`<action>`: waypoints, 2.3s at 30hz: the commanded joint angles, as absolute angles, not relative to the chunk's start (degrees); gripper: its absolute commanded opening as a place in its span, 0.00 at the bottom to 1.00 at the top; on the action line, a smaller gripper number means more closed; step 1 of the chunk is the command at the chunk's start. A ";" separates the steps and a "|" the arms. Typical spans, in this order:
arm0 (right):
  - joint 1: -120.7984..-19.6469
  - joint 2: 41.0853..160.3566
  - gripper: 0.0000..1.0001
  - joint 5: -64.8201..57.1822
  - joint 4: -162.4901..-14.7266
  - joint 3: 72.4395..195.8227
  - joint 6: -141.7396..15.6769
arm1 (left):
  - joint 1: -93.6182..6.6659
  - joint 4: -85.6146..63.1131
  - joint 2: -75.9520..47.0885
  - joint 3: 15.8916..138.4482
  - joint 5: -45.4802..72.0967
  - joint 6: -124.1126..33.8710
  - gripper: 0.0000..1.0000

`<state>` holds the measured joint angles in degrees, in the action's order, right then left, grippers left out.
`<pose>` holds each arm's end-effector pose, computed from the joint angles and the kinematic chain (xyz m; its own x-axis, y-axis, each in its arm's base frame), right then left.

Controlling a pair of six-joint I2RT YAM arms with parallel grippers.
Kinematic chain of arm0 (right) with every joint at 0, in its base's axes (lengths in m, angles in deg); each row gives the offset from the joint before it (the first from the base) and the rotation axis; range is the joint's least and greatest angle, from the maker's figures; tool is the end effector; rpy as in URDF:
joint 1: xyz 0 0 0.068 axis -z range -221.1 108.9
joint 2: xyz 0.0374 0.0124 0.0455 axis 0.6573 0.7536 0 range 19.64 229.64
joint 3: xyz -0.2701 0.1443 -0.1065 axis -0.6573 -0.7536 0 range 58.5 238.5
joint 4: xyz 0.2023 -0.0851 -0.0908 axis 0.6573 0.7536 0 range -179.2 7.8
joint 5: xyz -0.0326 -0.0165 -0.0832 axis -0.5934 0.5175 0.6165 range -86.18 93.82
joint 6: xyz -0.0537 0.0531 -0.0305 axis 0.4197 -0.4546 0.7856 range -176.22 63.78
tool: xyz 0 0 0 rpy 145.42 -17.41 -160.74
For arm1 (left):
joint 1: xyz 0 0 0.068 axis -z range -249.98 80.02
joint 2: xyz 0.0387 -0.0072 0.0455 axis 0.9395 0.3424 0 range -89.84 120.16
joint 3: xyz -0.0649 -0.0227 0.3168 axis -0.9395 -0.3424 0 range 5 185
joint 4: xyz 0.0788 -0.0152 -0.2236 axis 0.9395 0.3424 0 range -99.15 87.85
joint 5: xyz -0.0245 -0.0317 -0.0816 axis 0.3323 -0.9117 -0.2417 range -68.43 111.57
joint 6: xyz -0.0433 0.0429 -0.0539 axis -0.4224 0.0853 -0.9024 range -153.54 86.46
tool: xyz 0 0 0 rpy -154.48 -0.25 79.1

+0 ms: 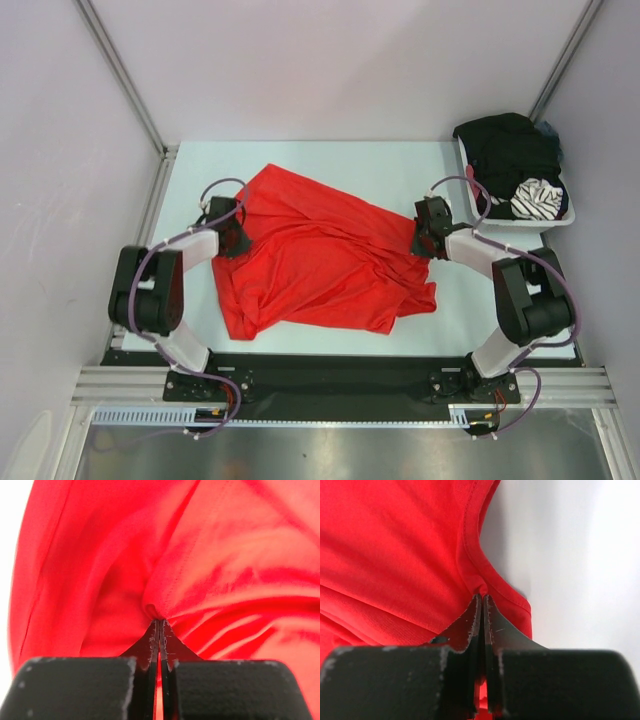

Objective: Fold and stack the tank tops

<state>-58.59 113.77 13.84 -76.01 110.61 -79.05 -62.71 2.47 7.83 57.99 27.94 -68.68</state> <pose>0.3163 0.0869 0.2095 -0.8001 0.1485 -0.5812 0.1184 0.9889 0.0898 0.3387 -0.0352 0.1960 -0.7121 -0.4858 -0.5068 -0.4221 0.8731 -0.2438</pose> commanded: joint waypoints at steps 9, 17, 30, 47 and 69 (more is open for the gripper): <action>-52.17 102.70 0.30 14.72 -73.82 103.85 -80.39 | -60.22 6.14 -25.31 35.86 26.93 -80.47 0.00; -50.77 104.80 0.50 12.97 -76.98 107.09 -82.14 | -60.30 6.77 -32.01 33.12 31.84 -80.38 0.91; -49.18 120.62 0.43 14.19 -76.20 123.71 -83.37 | -66.37 6.59 -8.29 63.70 20.53 -72.58 0.98; -48.57 124.76 0.45 15.34 -76.90 124.06 -83.90 | -64.62 18.00 27.48 101.75 18.14 -63.25 0.89; -48.56 121.60 0.07 15.86 -82.35 120.29 -82.94 | -61.10 24.77 44.62 123.02 23.32 -58.94 0.72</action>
<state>-47.95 124.43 13.95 -79.95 120.78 -83.35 -61.03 20.98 41.14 117.03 21.43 -60.87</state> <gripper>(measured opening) 0.100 0.728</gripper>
